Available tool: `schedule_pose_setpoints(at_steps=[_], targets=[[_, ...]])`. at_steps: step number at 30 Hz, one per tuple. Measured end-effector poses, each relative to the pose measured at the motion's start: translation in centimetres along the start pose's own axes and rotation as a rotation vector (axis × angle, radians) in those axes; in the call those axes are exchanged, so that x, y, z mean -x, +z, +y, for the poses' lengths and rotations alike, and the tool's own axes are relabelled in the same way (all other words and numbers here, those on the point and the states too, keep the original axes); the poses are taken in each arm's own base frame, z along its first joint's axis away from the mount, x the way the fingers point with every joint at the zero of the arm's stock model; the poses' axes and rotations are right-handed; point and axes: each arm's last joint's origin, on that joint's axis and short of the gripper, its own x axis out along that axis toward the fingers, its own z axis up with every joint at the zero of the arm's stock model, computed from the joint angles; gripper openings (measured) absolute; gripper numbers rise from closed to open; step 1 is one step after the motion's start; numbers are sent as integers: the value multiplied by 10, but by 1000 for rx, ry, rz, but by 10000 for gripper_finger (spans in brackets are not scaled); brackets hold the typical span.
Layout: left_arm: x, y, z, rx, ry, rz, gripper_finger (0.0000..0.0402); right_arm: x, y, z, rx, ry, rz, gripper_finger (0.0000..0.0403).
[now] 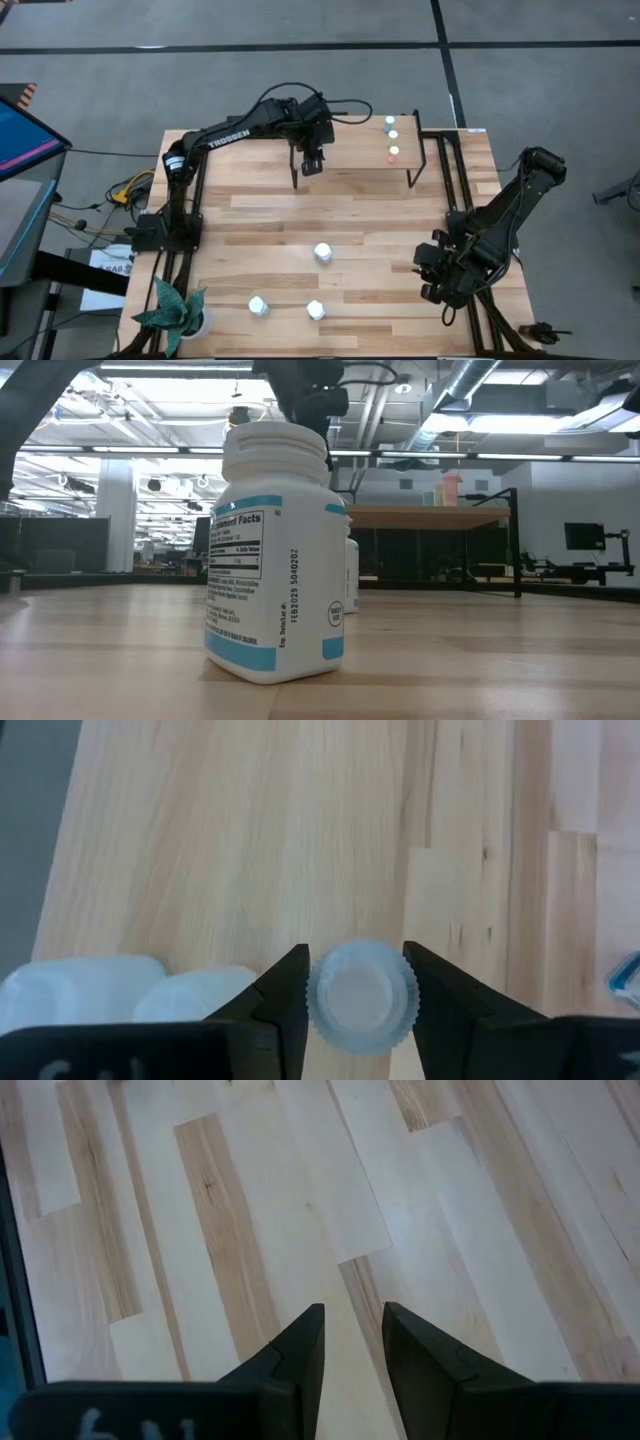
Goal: Pick and place medicine bottles onto shelf by color
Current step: Put the white small pill bottle on the shelf
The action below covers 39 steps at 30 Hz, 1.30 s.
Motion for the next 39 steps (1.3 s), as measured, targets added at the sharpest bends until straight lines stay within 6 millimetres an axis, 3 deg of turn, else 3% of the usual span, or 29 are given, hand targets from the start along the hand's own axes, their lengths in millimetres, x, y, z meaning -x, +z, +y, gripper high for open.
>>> schedule_pose_setpoints(at_steps=[9, 25, 39], targets=[[-14, -5, -1, -34, -4, 19, 115, 0, 0, 0, -1, 0, 0, 127], [-12, -8, 0, -61, 23, 47, 119, 0, 0, 0, -1, 1, 2, 127], [-12, -8, 3, -68, 81, 69, 208, 0, 0, 0, -1, 1, 4, 127]])
